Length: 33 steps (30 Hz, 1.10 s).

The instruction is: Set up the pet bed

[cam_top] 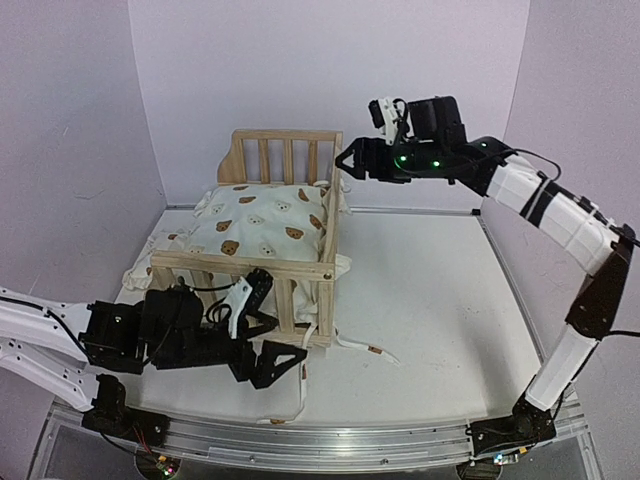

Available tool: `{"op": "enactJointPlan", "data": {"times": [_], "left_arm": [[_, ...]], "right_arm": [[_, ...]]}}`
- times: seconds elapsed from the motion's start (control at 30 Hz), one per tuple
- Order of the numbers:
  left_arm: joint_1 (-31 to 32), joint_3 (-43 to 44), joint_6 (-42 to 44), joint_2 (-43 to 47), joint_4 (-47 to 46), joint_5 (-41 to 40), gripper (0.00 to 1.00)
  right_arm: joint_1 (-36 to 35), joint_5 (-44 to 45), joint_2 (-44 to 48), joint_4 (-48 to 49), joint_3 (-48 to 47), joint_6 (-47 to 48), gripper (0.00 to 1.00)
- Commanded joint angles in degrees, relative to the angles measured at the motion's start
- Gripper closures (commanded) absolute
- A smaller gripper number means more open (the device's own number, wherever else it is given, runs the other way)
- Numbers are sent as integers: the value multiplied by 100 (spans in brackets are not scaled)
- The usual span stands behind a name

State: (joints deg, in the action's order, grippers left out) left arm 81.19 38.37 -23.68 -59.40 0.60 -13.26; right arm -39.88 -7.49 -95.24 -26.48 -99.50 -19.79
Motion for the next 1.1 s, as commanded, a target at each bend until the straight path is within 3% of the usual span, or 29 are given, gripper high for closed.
{"op": "enactJointPlan", "data": {"times": [0.0, 0.1, 0.23, 0.3, 0.4, 0.53, 0.7, 0.8, 0.93, 1.07], "left_arm": [[-310, 751, 180, -44, 630, -378, 6], [-411, 896, 30, -211, 740, -380, 5], [-502, 1006, -150, -169, 946, -517, 2], [-663, 1043, -314, -144, 1068, -477, 1], [-984, 1057, -453, -146, 1143, -334, 1], [-1433, 1251, -423, -438, 1183, -32, 3], [-1937, 1525, -273, -893, 1170, 253, 5], [-2055, 1759, -54, -1160, 1162, 267, 5], [-2081, 1834, 28, -1204, 1124, 443, 1], [-2055, 1249, 56, -582, 882, 1382, 1]], "right_arm": [[-46, 353, -1197, -1222, -1449, -237, 25], [-128, 1142, -2024, -2141, -2712, -251, 27], [-151, 1901, -2478, -2626, -3357, -272, 33], [-152, 1936, -2508, -2619, -3293, -253, 37], [-152, 2041, -2483, -2609, -3145, -381, 52], [-159, 2557, -1981, -2369, -2354, -737, 78], [-82, 2893, -1449, -1748, -1486, -763, 81], [50, 2514, -1453, -1542, -1434, -371, 73], [156, 1870, -1120, -1865, -1541, 400, 42], [185, 1927, 290, -2207, -578, 1002, 12]]}}
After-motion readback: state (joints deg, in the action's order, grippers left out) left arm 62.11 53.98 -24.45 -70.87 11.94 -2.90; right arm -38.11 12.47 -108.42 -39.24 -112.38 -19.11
